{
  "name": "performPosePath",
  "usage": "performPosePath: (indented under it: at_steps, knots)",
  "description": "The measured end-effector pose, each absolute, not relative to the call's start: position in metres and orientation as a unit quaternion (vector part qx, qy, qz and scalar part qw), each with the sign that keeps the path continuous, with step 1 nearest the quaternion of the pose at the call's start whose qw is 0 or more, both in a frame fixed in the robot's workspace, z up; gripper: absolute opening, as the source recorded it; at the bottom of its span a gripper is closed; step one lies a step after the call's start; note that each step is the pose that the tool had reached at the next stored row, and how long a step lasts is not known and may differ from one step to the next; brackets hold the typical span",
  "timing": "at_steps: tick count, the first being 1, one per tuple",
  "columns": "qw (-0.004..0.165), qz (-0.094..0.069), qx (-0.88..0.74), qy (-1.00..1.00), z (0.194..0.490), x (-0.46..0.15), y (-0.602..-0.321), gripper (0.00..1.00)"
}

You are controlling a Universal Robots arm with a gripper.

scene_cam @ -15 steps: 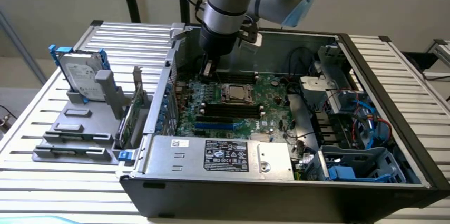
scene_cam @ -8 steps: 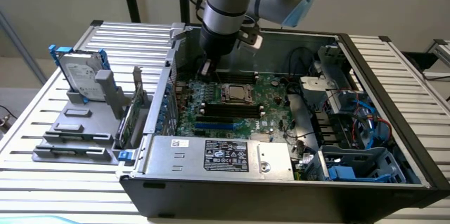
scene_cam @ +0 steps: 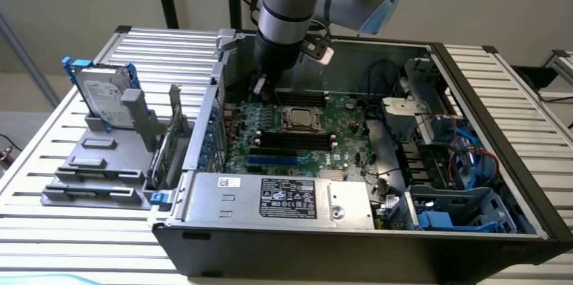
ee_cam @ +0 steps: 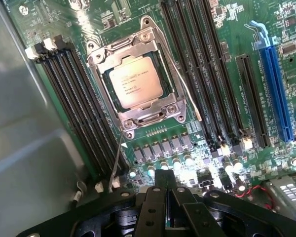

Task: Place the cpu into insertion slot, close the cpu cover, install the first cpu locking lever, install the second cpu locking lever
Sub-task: 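Install the first cpu locking lever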

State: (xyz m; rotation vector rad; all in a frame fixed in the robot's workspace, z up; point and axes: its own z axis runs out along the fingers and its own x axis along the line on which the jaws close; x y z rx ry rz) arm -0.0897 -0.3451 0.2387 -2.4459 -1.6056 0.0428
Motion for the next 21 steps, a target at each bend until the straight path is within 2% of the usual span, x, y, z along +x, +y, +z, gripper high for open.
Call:
performPosePath:
  at_steps: [4, 21]
  knots:
    - [0.116, 0.008, -0.839, -0.532, 0.2386, -0.0908, -0.3451, 0.11]
    - [0.179, -0.033, -0.853, -0.490, 0.2390, -0.0984, -0.3451, 0.11]
